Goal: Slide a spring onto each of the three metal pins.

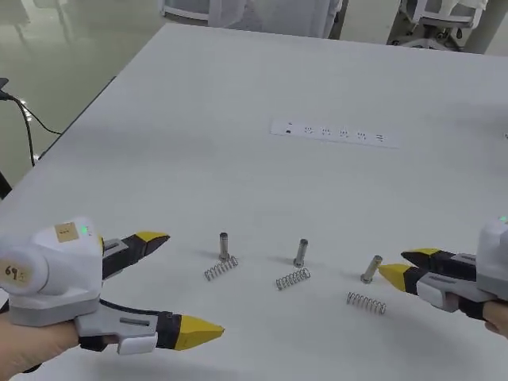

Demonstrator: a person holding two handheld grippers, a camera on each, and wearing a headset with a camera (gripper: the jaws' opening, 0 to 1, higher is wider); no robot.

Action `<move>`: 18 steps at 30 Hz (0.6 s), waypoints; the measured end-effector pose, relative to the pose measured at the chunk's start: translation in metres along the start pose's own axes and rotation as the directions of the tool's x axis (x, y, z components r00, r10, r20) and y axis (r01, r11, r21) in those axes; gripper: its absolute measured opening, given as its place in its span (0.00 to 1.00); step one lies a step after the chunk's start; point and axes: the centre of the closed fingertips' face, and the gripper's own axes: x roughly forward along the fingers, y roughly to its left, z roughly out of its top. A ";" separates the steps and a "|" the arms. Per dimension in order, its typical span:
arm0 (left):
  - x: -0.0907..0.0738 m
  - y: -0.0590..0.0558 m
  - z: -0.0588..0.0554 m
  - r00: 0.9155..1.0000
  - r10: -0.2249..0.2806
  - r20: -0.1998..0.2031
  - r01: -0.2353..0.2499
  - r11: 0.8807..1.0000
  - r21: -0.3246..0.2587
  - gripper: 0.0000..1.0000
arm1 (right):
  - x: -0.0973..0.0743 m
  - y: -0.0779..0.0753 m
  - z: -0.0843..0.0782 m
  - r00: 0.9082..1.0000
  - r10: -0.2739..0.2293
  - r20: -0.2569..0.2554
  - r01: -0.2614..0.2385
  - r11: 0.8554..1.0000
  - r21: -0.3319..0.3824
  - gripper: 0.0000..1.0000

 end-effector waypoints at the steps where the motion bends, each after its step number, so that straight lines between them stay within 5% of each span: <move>1: 0.000 0.000 0.000 1.000 0.001 -0.001 -0.001 1.000 -0.002 0.98 | -0.001 0.000 -0.002 1.000 0.003 -0.008 -0.003 1.000 -0.005 0.28; 18: -0.002 0.006 0.001 1.000 0.014 -0.001 -0.014 1.000 -0.006 0.98 | -0.005 0.007 -0.018 0.996 0.043 -0.083 -0.053 0.991 -0.119 0.25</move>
